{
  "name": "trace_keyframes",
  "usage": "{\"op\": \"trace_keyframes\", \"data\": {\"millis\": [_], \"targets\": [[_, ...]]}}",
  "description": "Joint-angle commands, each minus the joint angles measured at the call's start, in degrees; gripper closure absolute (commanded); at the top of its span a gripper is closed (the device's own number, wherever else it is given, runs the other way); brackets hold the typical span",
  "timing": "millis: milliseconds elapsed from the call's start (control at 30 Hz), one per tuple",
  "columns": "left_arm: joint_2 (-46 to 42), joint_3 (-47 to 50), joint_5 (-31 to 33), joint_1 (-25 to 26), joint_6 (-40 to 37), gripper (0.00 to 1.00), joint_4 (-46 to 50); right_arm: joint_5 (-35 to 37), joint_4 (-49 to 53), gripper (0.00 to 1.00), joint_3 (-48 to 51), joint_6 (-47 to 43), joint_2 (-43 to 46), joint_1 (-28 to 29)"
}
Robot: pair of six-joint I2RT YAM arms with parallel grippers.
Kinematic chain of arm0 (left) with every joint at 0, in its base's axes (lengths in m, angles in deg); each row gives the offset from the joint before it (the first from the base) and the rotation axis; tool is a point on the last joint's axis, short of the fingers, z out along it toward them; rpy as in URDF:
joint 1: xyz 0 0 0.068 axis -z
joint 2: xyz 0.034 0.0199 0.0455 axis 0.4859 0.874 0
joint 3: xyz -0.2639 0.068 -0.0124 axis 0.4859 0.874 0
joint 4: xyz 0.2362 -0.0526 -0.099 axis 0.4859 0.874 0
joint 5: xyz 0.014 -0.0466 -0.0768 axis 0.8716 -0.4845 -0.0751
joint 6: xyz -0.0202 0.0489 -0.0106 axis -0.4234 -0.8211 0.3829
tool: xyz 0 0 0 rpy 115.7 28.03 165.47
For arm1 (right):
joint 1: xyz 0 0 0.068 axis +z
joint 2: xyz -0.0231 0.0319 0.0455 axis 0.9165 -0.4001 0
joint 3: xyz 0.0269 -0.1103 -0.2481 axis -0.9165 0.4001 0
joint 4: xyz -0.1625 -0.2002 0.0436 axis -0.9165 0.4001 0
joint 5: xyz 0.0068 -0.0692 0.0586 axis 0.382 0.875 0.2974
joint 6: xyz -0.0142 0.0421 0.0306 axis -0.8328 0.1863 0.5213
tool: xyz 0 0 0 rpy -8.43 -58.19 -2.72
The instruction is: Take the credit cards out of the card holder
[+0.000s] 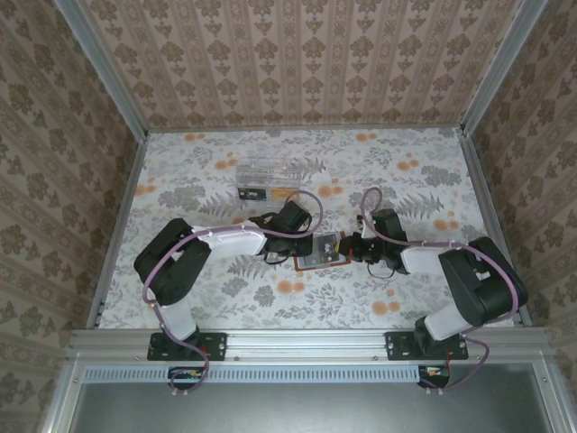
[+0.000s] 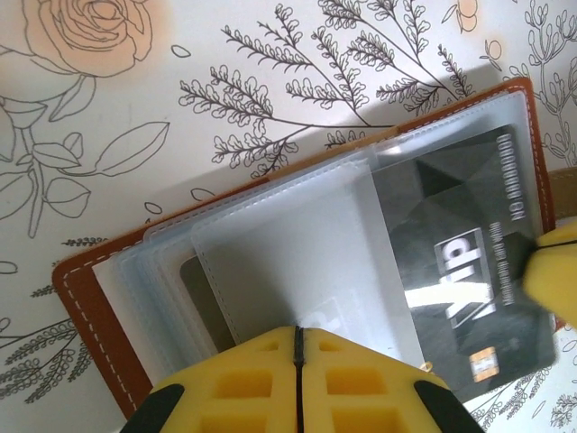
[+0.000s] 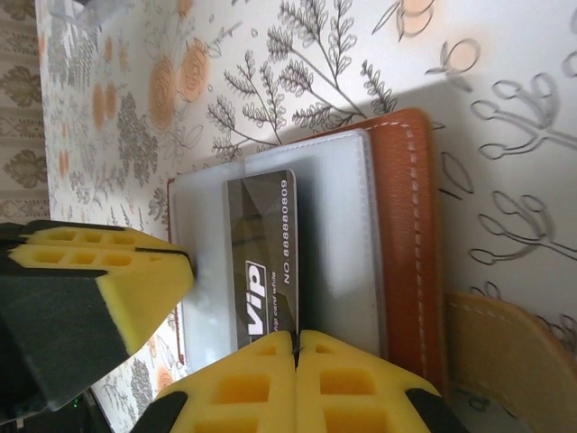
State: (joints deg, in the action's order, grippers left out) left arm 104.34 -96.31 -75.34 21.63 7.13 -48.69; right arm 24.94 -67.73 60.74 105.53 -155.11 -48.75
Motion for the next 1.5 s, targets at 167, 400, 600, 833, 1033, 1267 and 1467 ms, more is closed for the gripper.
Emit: {"op": "trace_keyframes", "data": {"millis": [167, 400, 600, 833, 1033, 1267, 1467], "targets": [[-1.96, 1.21, -0.16, 0.05, -0.49, 0.91, 3.61, 3.2, 14.45, 1.0, 1.82, -3.32, 16.37, -5.3], [-7.33, -0.45, -1.24, 0.08, -1.25, 0.83, 3.7, 2.27, 23.79, 1.0, -1.61, -6.52, 27.27, -6.59], [-19.37, 1.74, 8.26, -0.43, -0.4, 0.39, 6.7, 4.25, 31.7, 1.0, -9.36, -10.82, 29.74, -4.19], [-40.81, 8.91, 23.22, -2.24, 3.07, 0.0, 16.47, 14.08, 39.17, 1.0, -24.69, -21.35, 20.09, 7.82], [-61.31, 15.38, 30.29, -4.36, 4.77, 0.0, 24.64, 20.83, 44.15, 1.0, -42.43, -32.8, 3.74, 16.96], [-78.92, 18.99, 34.46, -5.23, 7.05, 0.0, 34.38, 22.77, 44.44, 1.0, -60.05, -51.75, -13.11, 23.05], [-85.47, 17.44, 35.1, -5.33, 7.46, 0.0, 41.97, 28.94, 48.83, 1.0, -75.78, -66.91, -26.48, 25.36]]}}
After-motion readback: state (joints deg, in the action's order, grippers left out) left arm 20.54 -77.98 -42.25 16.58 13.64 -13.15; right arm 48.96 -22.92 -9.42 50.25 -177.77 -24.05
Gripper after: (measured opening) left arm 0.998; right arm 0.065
